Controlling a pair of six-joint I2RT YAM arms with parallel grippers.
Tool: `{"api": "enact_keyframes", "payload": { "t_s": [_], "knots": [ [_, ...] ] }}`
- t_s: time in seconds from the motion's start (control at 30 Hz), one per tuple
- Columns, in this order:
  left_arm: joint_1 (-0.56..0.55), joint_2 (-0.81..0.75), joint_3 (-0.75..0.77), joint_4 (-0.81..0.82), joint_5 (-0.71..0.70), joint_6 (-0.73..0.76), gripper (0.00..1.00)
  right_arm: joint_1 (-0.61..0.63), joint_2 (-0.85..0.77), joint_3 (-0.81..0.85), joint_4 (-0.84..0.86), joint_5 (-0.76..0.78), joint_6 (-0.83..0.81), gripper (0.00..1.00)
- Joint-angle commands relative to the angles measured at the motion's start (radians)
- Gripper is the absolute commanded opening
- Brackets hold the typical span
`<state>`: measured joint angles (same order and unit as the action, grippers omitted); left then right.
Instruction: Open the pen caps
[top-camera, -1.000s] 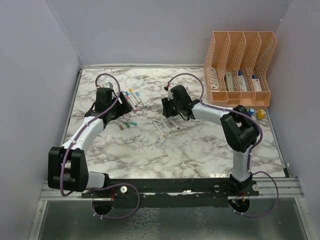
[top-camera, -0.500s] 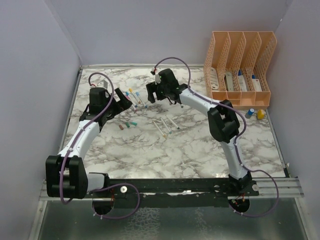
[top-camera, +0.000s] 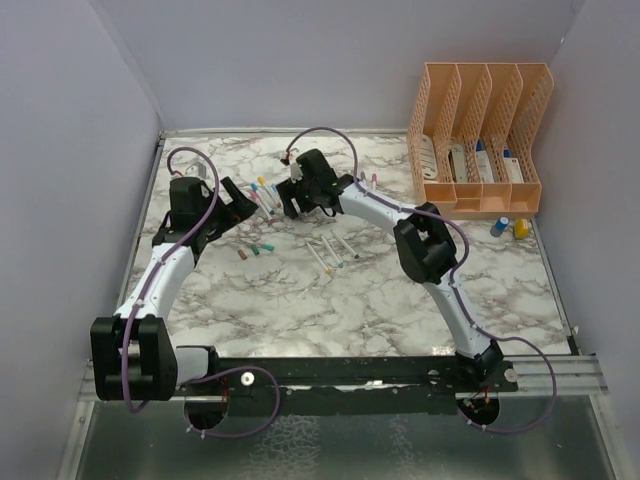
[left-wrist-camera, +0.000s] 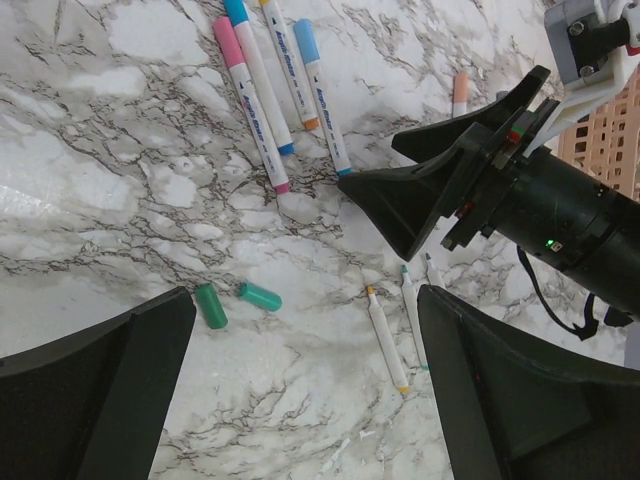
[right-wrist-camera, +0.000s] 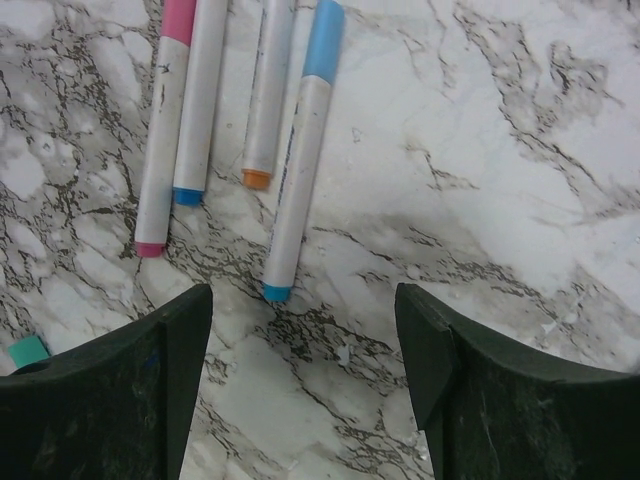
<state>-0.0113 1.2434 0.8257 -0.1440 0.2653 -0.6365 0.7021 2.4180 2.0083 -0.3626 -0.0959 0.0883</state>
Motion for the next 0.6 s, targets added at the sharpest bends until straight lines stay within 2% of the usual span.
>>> {"api": "enact_keyframes", "payload": {
  "t_s": [0.0, 0.37, 0.57],
  "knots": [
    [0.015, -0.028, -0.007, 0.009, 0.036, 0.012, 0.97, 0.021, 0.055, 0.065, -0.014, 0.003, -0.028, 0.72],
    [0.046, -0.051, -0.025, 0.0, 0.052, 0.017, 0.97, 0.042, 0.134, 0.15, -0.021, 0.037, -0.04, 0.65],
    [0.064, -0.059, -0.031, -0.003, 0.061, 0.019, 0.97, 0.049, 0.164, 0.17, -0.035, 0.066, -0.048, 0.52]
  ]
}}
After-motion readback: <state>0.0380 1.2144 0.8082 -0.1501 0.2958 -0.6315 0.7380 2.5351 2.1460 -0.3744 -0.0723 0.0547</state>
